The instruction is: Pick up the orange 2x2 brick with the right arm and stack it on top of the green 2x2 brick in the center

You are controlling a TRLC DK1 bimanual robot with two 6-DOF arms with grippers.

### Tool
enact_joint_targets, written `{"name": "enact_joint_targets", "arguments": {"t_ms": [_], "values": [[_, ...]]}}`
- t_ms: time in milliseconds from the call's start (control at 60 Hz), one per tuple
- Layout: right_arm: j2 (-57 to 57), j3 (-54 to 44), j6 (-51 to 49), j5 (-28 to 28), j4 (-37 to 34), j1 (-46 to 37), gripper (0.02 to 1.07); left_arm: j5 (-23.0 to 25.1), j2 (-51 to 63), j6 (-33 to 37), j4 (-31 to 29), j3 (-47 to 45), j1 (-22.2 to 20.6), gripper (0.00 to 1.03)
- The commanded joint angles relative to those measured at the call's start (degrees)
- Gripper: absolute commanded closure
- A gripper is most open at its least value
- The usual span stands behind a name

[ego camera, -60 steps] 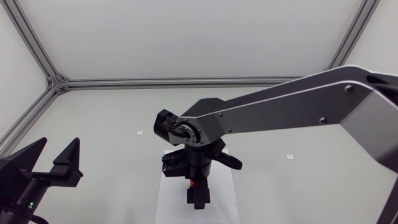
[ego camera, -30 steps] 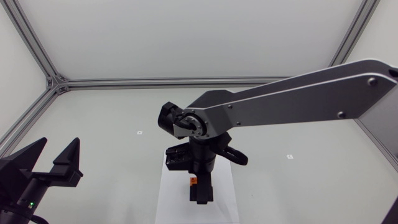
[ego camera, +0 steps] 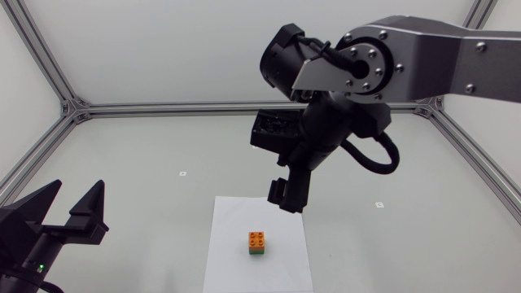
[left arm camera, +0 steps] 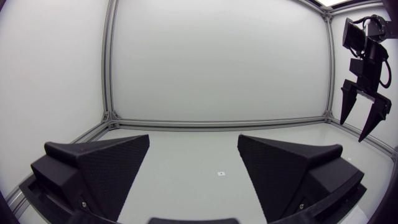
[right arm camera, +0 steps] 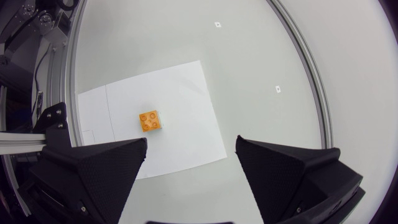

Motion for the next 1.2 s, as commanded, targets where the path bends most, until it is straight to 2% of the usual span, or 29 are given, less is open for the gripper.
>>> {"name": "enact_joint_targets", "arguments": {"t_ms": [0, 450, 550, 883, 1183], "values": [[-4.42, -2.57, 1.42, -1.00, -0.61, -1.57, 0.06, 0.23, -0.45, 0.75, -0.87, -2.35, 0.14, 0.04], [-21.73, -19.53, 3.71, -2.84, 7.66, -19.23, 0.06, 0.23, -0.45, 0.75, -0.87, -2.35, 0.14, 0.04], [-24.98, -22.96, 3.45, -5.22, 9.24, -23.98, 0.06, 0.23, -0.45, 0.75, -0.78, -2.35, 0.14, 0.04], [-38.25, -39.83, 5.12, -6.36, 20.75, -35.67, 0.06, 0.23, -0.45, 0.75, -0.78, -2.35, 0.14, 0.04], [-52.67, -52.14, 10.13, -5.83, 29.45, -42.79, 0.06, 0.23, -0.45, 0.75, -0.78, -2.35, 0.14, 0.04]]}}
